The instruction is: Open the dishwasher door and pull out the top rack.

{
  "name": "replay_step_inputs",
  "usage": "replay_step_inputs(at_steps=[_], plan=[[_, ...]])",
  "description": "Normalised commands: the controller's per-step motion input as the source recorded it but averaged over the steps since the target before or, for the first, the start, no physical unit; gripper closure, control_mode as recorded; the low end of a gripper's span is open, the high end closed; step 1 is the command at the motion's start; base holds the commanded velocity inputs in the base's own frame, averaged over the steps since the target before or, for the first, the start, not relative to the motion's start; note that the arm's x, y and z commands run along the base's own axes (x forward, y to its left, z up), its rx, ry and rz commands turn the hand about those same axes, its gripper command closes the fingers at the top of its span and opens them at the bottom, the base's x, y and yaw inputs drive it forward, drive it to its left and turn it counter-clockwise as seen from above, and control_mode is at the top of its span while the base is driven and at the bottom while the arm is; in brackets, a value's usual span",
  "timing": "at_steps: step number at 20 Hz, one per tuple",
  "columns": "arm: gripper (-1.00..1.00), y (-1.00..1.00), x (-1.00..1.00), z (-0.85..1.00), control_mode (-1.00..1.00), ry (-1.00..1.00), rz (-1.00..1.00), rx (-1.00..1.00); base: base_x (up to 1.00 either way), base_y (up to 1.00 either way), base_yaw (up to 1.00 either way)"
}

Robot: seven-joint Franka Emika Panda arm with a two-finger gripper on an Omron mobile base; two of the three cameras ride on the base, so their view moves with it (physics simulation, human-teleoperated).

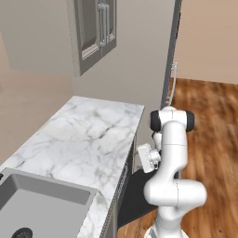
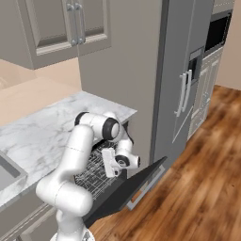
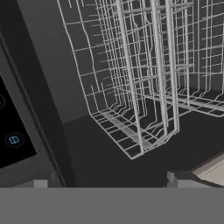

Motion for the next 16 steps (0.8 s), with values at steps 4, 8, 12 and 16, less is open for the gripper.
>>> replay_step_inputs(at_steps=[4, 8, 12, 16], plan=[[-1.0, 0.18, 0.22, -0.16, -1.0, -0.03, 0.0, 0.0, 0.0, 0.0, 0.0], [-1.0, 0.14, 0.19, -0.16, -1.0, -0.04, 0.0, 0.0, 0.0, 0.0, 0.0], [-1.0, 0.09, 0.17, -0.2, -1.0, -0.03, 0.0, 0.0, 0.0, 0.0, 0.0], [-1.0, 0.08, 0.17, -0.24, -1.0, -0.02, 0.0, 0.0, 0.0, 0.0, 0.0]])
